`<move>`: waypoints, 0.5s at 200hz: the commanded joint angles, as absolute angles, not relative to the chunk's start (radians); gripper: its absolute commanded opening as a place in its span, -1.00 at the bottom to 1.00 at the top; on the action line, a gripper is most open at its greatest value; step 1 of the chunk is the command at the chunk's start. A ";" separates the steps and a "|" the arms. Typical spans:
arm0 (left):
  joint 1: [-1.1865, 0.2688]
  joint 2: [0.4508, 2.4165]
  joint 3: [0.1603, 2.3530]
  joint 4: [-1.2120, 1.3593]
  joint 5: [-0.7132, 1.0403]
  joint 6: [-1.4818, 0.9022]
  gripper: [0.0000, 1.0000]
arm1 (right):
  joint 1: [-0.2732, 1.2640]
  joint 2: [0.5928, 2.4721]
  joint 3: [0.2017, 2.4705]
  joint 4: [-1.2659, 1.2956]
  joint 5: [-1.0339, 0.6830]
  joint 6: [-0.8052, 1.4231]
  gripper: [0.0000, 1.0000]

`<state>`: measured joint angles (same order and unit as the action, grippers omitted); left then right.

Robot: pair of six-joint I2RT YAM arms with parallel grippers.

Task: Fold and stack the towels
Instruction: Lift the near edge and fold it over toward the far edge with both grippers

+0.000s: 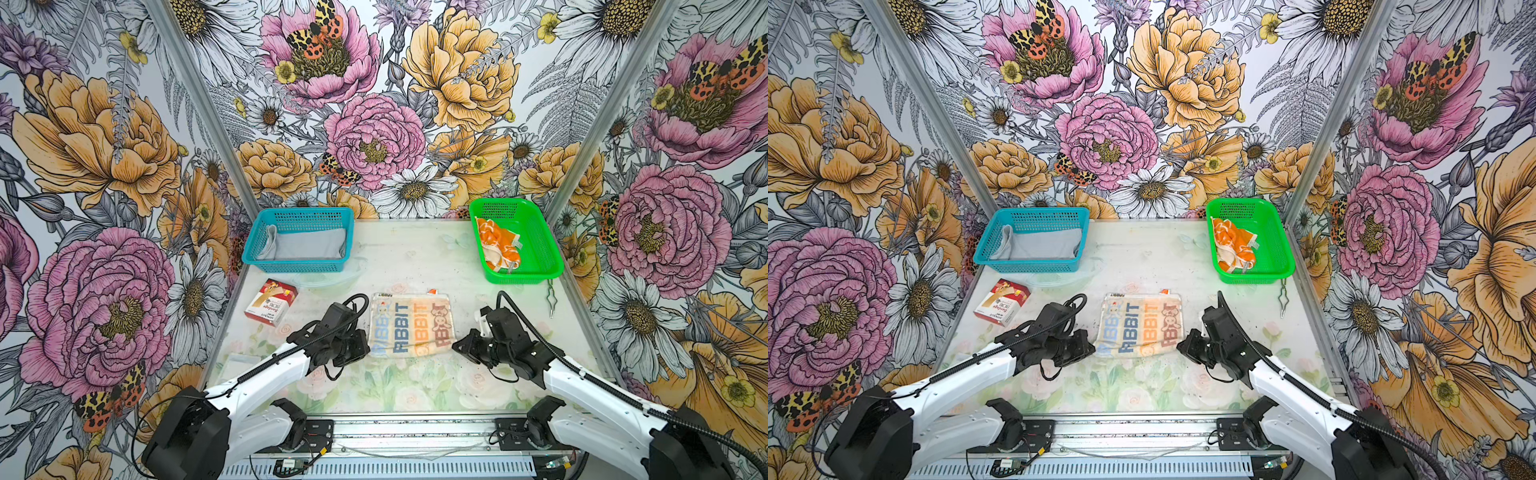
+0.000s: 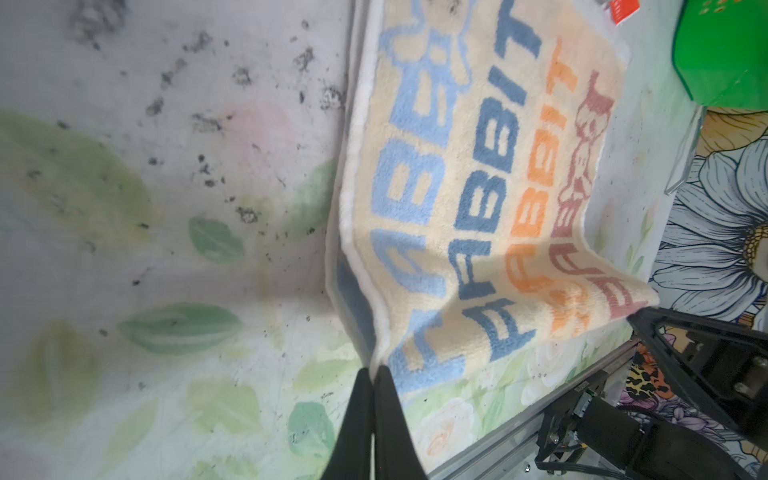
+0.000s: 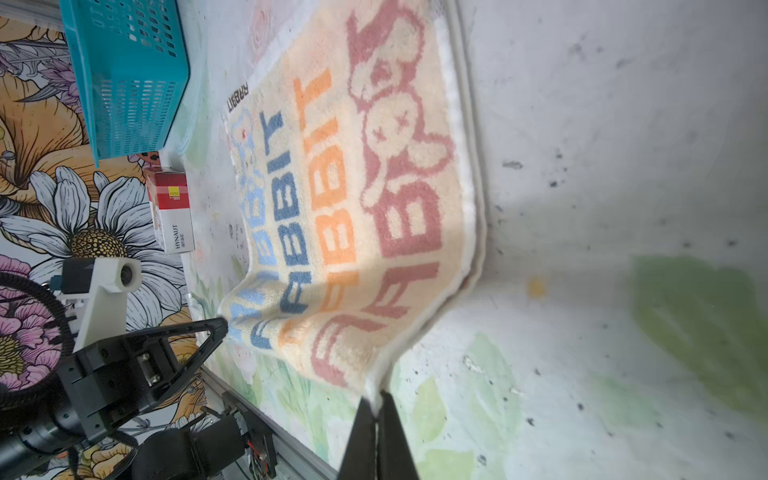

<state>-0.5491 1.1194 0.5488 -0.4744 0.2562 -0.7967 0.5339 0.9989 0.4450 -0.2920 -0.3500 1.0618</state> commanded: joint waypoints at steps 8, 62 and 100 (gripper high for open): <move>-0.497 1.163 0.632 -0.472 0.298 -0.726 -1.00 | 0.499 1.083 0.552 -0.294 -0.322 0.983 -1.00; -0.460 1.299 0.763 -0.471 0.338 -0.664 -1.00 | 0.407 1.188 0.630 -0.293 -0.348 0.917 -1.00; -0.404 1.382 0.840 -0.466 0.347 -0.619 -1.00 | 0.367 1.314 0.713 -0.275 -0.372 0.854 -1.00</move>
